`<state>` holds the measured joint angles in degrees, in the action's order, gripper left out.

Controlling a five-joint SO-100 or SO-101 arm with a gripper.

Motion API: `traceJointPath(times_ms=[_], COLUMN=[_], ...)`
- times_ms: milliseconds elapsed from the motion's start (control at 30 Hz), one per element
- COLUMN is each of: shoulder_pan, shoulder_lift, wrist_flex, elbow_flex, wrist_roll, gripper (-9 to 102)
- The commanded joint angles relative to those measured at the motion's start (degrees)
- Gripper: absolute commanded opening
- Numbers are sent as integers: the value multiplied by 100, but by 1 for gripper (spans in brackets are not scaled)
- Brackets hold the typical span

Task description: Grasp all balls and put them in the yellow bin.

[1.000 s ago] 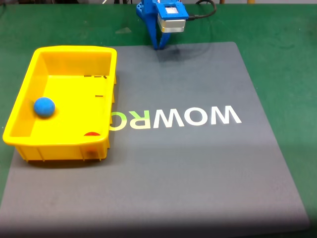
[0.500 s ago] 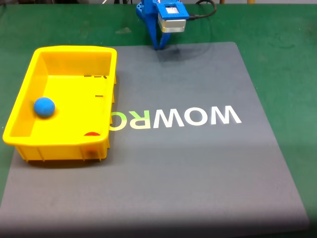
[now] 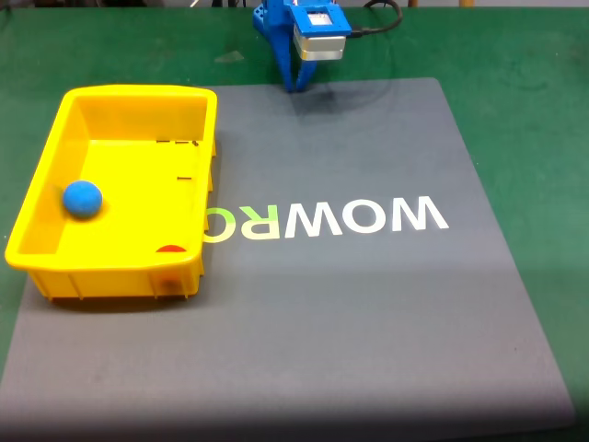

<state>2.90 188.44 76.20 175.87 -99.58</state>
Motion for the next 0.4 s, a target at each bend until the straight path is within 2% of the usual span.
traceJointPath(times_ms=[0, 367], shoulder_pan=[0, -9], shoulder_lift=[-35, -35], wrist_flex=[9, 9], elbow_flex=[176, 176], wrist_roll=[-44, -18], gripper=[0, 0])
